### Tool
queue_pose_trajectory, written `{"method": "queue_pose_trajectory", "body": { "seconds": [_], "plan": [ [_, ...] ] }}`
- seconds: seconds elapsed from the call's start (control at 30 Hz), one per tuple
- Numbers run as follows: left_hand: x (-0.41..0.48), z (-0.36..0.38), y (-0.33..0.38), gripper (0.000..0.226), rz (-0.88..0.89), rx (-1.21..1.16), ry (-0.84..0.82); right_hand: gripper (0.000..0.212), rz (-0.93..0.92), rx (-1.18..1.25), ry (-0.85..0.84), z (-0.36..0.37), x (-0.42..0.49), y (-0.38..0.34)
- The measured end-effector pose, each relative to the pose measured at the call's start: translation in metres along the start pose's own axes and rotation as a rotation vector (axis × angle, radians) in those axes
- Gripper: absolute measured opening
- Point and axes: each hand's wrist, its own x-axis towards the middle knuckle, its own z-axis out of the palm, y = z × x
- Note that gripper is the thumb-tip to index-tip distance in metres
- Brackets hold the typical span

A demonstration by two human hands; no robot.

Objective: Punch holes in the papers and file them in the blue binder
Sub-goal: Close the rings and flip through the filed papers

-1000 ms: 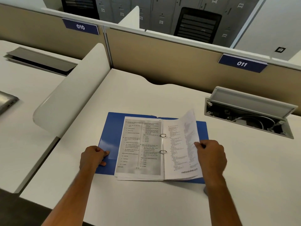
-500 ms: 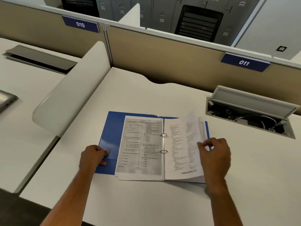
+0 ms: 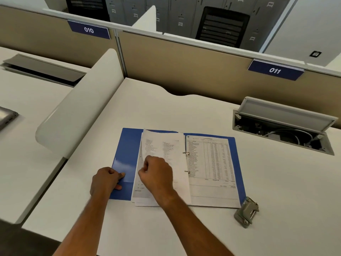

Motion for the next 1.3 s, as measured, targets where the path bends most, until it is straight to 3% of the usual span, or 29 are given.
{"method": "queue_pose_trajectory", "body": {
  "seconds": [0.23, 0.33, 0.4, 0.47, 0.53, 0.6, 0.67, 0.73, 0.83, 0.9, 1.0, 1.17, 1.3],
  "plan": [
    [0.001, 0.001, -0.003, 0.034, 0.017, 0.015, 0.010, 0.015, 0.029, 0.155, -0.149, 0.051, 0.006, 0.014],
    [0.002, 0.001, -0.004, 0.035, 0.025, 0.019, 0.008, 0.016, 0.002, 0.277, -0.138, 0.044, 0.005, 0.022],
    [0.001, 0.001, -0.003, 0.035, 0.022, 0.019, 0.004, 0.013, -0.012, 0.407, 0.006, 0.022, -0.002, 0.032],
    [-0.001, 0.001, -0.001, 0.034, 0.021, 0.018, 0.008, 0.011, 0.003, 0.457, 0.293, -0.011, -0.013, 0.058],
    [-0.002, 0.001, -0.002, 0.033, 0.015, 0.026, 0.012, 0.016, 0.138, 0.375, 0.557, -0.047, -0.025, 0.106],
    [-0.001, 0.000, -0.003, 0.032, 0.017, 0.026, 0.006, 0.026, 0.381, 0.254, 0.682, -0.078, -0.037, 0.163],
    [0.001, -0.001, -0.003, 0.032, 0.022, 0.019, 0.001, 0.041, 0.651, 0.157, 0.638, -0.098, -0.048, 0.208],
    [0.002, -0.001, -0.003, 0.032, 0.021, 0.024, -0.004, 0.061, 0.797, 0.145, 0.484, -0.107, -0.053, 0.231],
    [0.005, 0.001, -0.004, 0.034, 0.015, 0.036, -0.007, 0.084, 0.809, 0.197, 0.354, -0.104, -0.050, 0.243],
    [0.005, 0.001, -0.004, 0.035, 0.011, 0.038, -0.007, 0.088, 0.812, 0.181, 0.317, -0.099, -0.044, 0.246],
    [0.005, 0.001, -0.004, 0.035, 0.017, 0.040, 0.001, 0.076, 0.834, 0.268, 0.306, -0.097, -0.037, 0.254],
    [0.003, 0.001, -0.004, 0.035, 0.017, 0.040, -0.001, 0.017, 0.735, 0.541, 0.337, -0.118, -0.037, 0.255],
    [0.002, 0.001, -0.003, 0.034, 0.016, 0.033, -0.005, 0.010, 0.598, 0.591, 0.379, -0.147, -0.035, 0.210]
  ]
}}
